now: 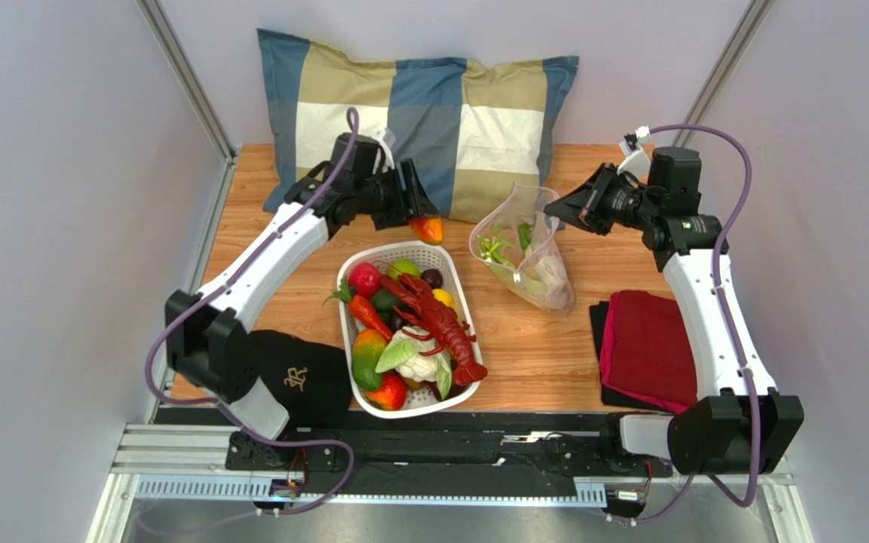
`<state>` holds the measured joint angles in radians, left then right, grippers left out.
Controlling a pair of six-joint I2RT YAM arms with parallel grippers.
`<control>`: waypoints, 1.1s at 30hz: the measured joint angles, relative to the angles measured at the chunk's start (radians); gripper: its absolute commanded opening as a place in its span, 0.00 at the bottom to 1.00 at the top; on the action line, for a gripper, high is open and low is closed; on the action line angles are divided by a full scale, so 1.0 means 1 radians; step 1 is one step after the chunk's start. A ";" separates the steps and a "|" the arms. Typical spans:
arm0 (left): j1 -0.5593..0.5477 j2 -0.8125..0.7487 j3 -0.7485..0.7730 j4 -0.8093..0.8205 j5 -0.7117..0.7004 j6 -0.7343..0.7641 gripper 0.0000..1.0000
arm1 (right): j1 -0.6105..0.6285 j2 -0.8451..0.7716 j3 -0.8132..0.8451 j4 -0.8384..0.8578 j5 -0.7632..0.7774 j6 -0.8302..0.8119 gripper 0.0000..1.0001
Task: Place the food in the zip-top bag and seal the zipper
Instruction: Pick up the fake fruit from the bin, then place the fake fruit in the zipper food storage bag.
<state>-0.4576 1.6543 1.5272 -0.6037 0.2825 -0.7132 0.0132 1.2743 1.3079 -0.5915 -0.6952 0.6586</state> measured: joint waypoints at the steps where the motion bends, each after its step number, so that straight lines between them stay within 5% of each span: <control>1: -0.002 -0.031 0.004 0.029 -0.008 0.018 0.48 | 0.000 0.001 -0.001 0.001 -0.004 0.003 0.00; 11: -0.259 -0.243 -0.002 0.504 -0.208 0.410 0.46 | -0.001 0.027 -0.013 0.043 -0.048 0.056 0.00; 22: -0.445 -0.075 -0.126 0.957 -0.301 0.861 0.50 | -0.001 0.048 -0.012 0.066 -0.089 0.111 0.00; 27: -0.465 0.001 -0.149 0.991 -0.310 0.961 0.68 | -0.001 0.048 -0.011 0.087 -0.113 0.150 0.00; 28: -0.470 0.001 -0.155 0.991 -0.311 0.976 0.76 | -0.006 0.048 -0.011 0.090 -0.118 0.159 0.00; 29: -0.474 0.001 -0.156 0.993 -0.311 0.988 0.99 | -0.011 0.048 -0.011 0.093 -0.124 0.170 0.00; 33: -0.483 -0.006 -0.131 0.946 -0.311 1.003 0.99 | -0.038 0.048 -0.011 0.119 -0.138 0.218 0.00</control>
<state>-0.9409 1.6478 1.3960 0.3420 -0.0280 0.2901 -0.0250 1.3228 1.2964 -0.4725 -0.8337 0.8768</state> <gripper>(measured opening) 0.983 0.010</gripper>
